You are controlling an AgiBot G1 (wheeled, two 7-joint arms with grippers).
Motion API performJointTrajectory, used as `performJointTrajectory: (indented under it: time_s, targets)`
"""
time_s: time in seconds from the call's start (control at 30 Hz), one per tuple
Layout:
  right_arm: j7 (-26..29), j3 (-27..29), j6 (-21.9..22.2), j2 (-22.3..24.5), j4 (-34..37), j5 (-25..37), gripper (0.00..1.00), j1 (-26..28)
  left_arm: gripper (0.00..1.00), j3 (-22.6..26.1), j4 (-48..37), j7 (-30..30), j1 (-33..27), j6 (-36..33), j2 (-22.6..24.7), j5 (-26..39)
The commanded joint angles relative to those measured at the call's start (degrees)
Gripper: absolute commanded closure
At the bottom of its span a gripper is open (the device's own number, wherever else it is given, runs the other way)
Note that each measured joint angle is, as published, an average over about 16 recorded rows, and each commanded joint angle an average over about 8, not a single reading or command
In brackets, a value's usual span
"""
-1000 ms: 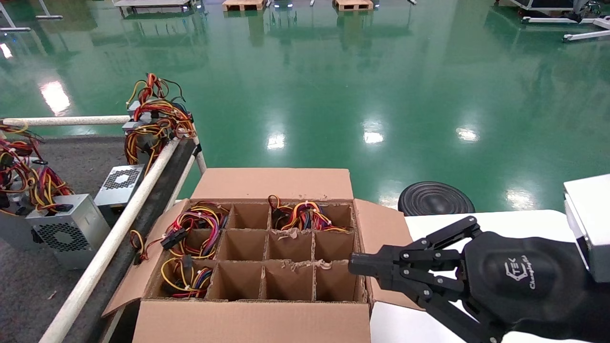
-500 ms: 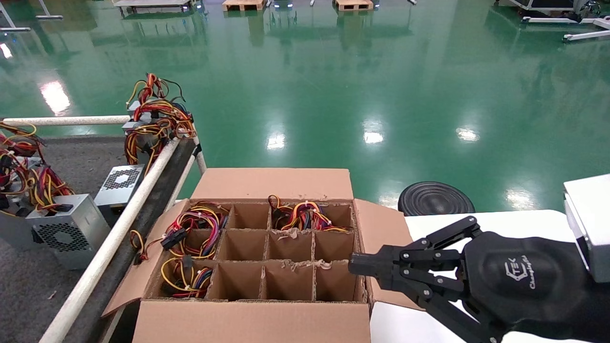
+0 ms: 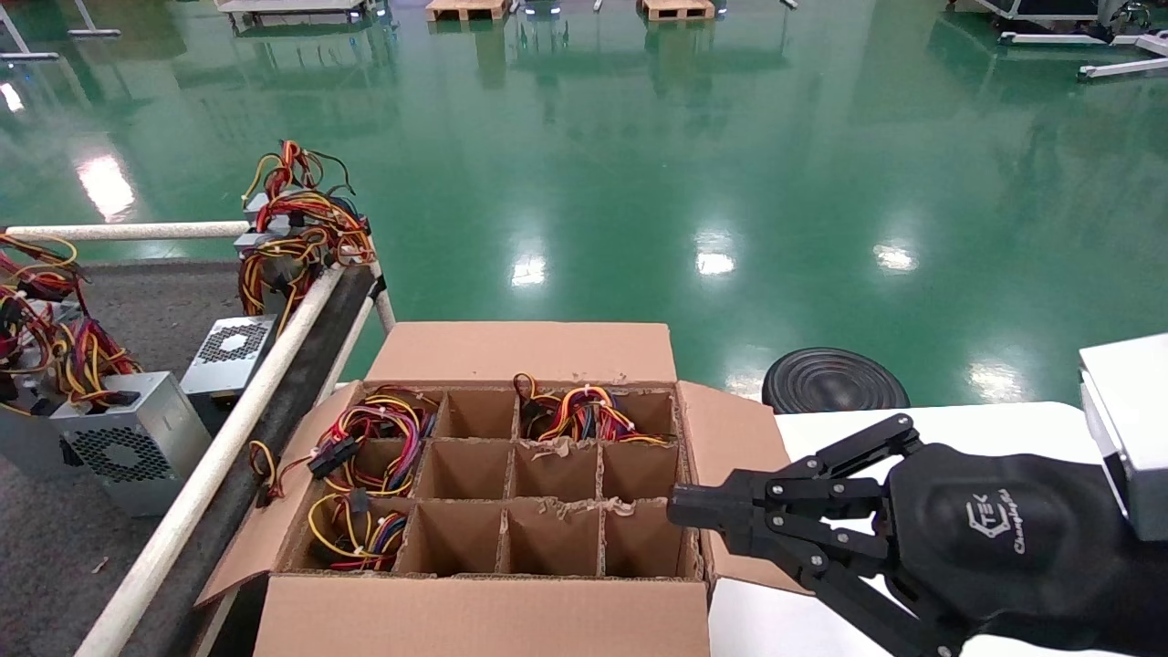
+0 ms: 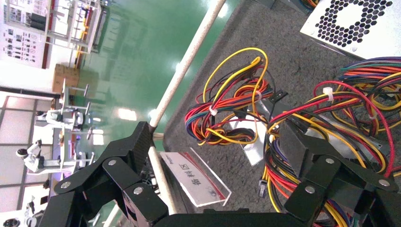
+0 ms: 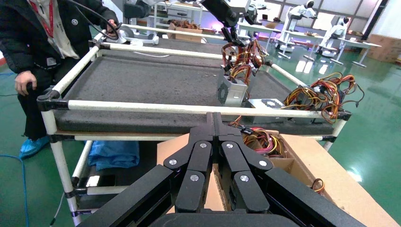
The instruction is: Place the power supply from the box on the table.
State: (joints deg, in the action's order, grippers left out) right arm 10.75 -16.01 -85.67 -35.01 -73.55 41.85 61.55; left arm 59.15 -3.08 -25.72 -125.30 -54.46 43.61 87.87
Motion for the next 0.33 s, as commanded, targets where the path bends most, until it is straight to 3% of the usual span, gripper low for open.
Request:
performJointTrajectory:
  time_s: [0.03,0.33]
  targets:
    - [0.0,0.0,0.0,0.0,0.0,0.0,1.00,0.0,0.00,0.0,0.0,0.0,0.0,0.0,0.0,0.0]
    - [0.0,0.0,0.0,0.0,0.0,0.0,1.00,0.0,0.00,-1.6,0.8,-0.5,-0.5,-0.4,0.4,-1.6]
